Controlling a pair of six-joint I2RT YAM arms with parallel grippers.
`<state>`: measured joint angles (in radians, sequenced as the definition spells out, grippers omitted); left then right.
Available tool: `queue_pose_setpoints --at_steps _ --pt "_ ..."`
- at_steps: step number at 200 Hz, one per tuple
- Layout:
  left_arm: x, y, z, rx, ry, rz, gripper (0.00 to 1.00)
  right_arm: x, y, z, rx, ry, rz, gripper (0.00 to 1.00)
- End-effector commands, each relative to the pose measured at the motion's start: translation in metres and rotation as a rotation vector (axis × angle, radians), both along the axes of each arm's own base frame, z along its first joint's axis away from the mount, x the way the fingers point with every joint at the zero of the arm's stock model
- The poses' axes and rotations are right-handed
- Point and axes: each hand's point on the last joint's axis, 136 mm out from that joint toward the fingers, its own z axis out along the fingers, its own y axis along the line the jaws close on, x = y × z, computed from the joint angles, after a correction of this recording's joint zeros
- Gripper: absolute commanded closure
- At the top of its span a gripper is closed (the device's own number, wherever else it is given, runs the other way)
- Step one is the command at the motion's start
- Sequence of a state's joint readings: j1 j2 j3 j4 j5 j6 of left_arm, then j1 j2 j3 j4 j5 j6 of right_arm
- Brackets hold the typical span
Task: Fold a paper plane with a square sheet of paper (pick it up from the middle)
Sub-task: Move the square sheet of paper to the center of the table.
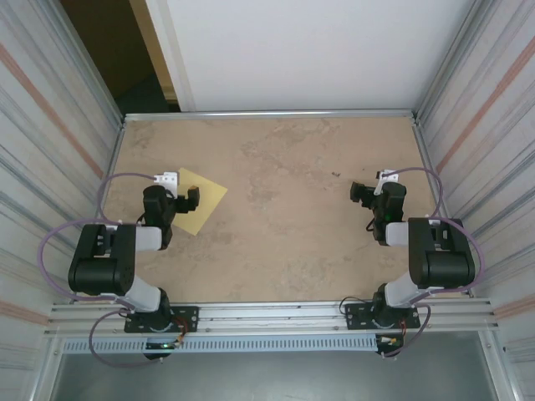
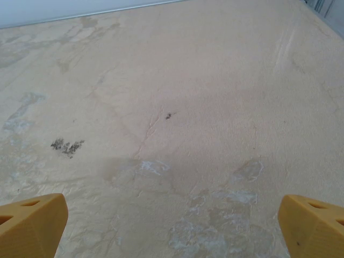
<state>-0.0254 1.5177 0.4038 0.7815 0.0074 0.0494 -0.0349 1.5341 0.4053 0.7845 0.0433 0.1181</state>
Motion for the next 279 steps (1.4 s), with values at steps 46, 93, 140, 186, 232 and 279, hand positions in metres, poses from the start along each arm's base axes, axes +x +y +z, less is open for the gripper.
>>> queue_pose_setpoints --at_steps 46,93,140,186,232,279 --pt "0.003 0.002 0.007 0.011 -0.025 -0.005 0.01 0.003 0.001 0.002 -0.019 -0.007 0.019 0.01" --pt "0.003 0.001 0.007 0.01 -0.023 -0.004 0.01 0.003 0.0 0.002 -0.019 -0.007 0.018 0.01" --pt "0.004 0.002 0.006 0.01 -0.018 -0.005 0.01 0.003 0.0 0.001 -0.014 -0.003 0.018 0.01" --pt "0.004 0.001 0.007 0.01 -0.021 -0.005 0.01 0.003 0.0 0.002 -0.015 -0.005 0.019 0.01" --pt "0.0 0.012 0.013 0.008 -0.05 0.06 0.01 -0.001 0.0 0.015 -0.032 -0.021 0.006 0.01" --pt "-0.018 0.02 0.067 -0.005 -0.065 0.178 0.01 -0.007 0.001 0.078 -0.002 -0.039 -0.046 0.01"
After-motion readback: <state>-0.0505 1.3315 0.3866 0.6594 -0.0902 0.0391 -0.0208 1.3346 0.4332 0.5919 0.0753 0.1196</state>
